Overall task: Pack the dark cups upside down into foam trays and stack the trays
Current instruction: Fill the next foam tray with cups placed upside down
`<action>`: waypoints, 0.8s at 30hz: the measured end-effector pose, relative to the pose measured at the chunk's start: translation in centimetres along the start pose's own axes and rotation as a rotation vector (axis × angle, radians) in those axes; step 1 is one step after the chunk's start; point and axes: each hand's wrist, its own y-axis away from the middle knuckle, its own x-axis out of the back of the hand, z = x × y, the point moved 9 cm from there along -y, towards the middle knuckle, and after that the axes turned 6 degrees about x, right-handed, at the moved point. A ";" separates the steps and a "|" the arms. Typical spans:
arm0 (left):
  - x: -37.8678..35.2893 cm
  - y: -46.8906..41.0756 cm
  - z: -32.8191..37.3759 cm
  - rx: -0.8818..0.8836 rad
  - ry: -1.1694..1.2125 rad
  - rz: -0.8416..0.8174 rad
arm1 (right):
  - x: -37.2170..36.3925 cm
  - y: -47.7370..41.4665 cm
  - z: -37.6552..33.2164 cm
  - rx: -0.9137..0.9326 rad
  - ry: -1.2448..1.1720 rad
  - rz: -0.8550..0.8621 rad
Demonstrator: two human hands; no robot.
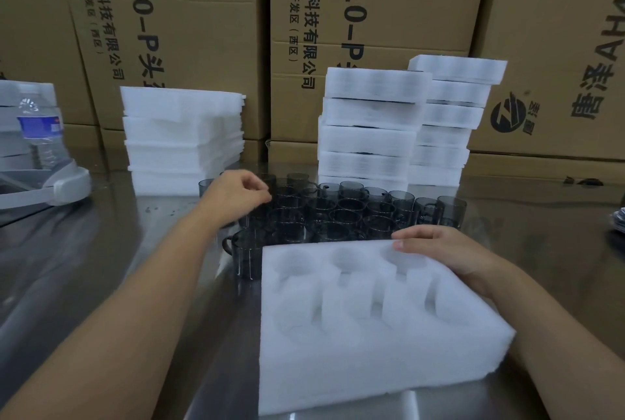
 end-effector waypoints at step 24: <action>4.6 2.1 2.7 0.086 -0.388 0.017 | 3.3 0.1 -2.6 0.142 0.141 0.260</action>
